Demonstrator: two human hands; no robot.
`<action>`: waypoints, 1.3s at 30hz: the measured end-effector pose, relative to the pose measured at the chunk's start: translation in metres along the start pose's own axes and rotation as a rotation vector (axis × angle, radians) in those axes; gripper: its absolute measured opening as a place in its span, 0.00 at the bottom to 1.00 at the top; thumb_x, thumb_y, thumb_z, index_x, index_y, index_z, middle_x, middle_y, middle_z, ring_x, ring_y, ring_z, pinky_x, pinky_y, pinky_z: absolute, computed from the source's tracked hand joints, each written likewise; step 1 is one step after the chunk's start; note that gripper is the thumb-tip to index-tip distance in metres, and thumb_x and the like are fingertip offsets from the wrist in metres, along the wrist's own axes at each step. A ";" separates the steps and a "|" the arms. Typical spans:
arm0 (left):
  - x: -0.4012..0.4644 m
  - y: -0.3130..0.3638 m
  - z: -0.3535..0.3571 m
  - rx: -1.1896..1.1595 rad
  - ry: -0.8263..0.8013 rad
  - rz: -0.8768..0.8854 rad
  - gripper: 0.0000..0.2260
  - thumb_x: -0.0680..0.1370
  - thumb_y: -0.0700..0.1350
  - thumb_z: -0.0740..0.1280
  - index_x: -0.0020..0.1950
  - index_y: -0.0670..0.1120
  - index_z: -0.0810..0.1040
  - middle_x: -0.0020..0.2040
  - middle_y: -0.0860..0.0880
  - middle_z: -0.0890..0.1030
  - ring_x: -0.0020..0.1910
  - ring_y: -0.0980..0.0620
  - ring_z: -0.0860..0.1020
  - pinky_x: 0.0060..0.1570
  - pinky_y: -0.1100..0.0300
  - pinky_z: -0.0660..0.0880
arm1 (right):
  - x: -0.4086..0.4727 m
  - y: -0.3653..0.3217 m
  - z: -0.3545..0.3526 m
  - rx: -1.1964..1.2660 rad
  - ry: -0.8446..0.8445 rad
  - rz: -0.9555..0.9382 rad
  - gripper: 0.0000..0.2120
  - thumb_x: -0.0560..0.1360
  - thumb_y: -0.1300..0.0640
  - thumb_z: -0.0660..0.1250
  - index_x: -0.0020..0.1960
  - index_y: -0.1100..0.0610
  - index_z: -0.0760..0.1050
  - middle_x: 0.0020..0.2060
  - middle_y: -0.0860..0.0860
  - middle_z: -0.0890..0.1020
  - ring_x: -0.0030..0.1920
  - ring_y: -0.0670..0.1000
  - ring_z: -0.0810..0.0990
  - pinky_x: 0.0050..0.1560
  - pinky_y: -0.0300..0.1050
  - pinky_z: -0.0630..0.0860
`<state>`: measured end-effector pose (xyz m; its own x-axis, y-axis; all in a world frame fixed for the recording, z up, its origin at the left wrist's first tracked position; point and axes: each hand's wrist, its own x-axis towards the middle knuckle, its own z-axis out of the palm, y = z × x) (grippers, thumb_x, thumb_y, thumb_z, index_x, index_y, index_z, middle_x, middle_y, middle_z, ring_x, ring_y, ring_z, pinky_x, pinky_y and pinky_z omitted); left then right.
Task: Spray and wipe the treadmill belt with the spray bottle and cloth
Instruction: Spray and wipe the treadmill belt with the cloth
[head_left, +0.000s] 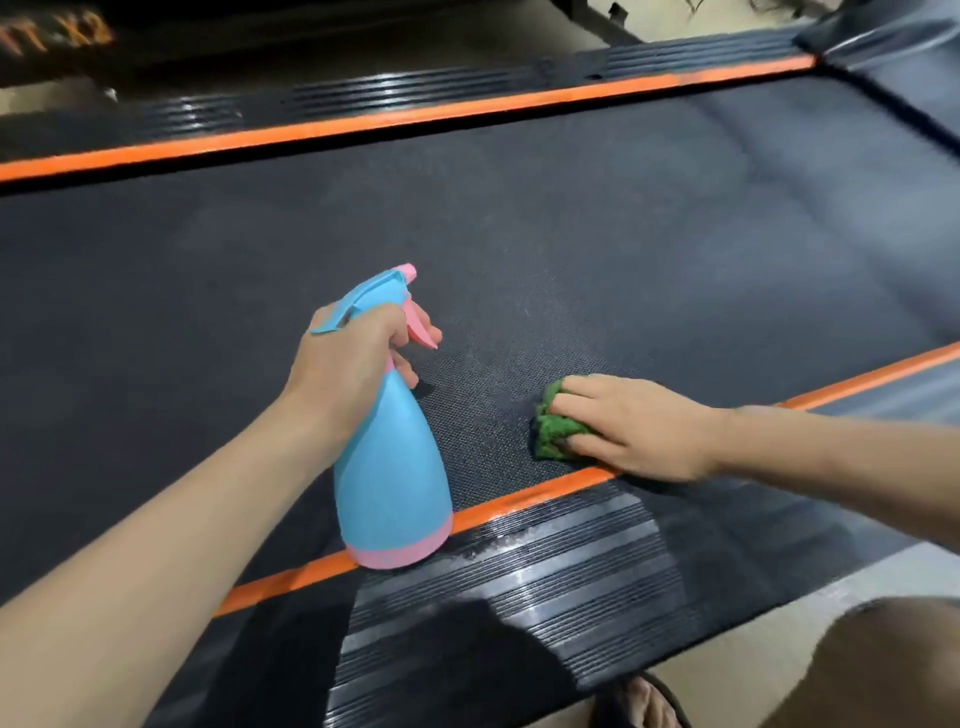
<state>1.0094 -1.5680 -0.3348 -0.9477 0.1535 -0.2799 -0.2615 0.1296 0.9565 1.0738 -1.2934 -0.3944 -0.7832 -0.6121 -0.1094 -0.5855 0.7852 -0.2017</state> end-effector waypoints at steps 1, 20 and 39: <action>-0.001 0.000 -0.002 -0.009 -0.012 0.002 0.21 0.73 0.40 0.61 0.46 0.64 0.87 0.50 0.49 0.89 0.26 0.53 0.75 0.43 0.54 0.73 | 0.023 -0.015 0.008 0.019 0.022 -0.015 0.09 0.82 0.48 0.56 0.57 0.51 0.68 0.53 0.51 0.75 0.52 0.54 0.74 0.59 0.49 0.72; -0.005 -0.010 -0.019 -0.099 -0.042 0.007 0.21 0.66 0.47 0.63 0.54 0.47 0.87 0.50 0.49 0.89 0.26 0.53 0.75 0.32 0.65 0.74 | 0.112 -0.054 0.022 0.004 0.126 0.135 0.14 0.79 0.47 0.56 0.61 0.53 0.66 0.57 0.54 0.75 0.55 0.58 0.77 0.50 0.52 0.75; -0.019 0.000 -0.011 -0.081 0.051 0.022 0.17 0.72 0.39 0.61 0.43 0.54 0.87 0.52 0.44 0.89 0.27 0.52 0.73 0.31 0.62 0.71 | 0.115 -0.030 0.007 -0.118 0.047 -0.075 0.18 0.82 0.48 0.59 0.69 0.53 0.69 0.64 0.54 0.74 0.59 0.58 0.78 0.46 0.54 0.79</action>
<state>1.0252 -1.5818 -0.3284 -0.9609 0.1055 -0.2560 -0.2523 0.0465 0.9665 1.0023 -1.3880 -0.4075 -0.7437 -0.6665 -0.0525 -0.6610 0.7448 -0.0918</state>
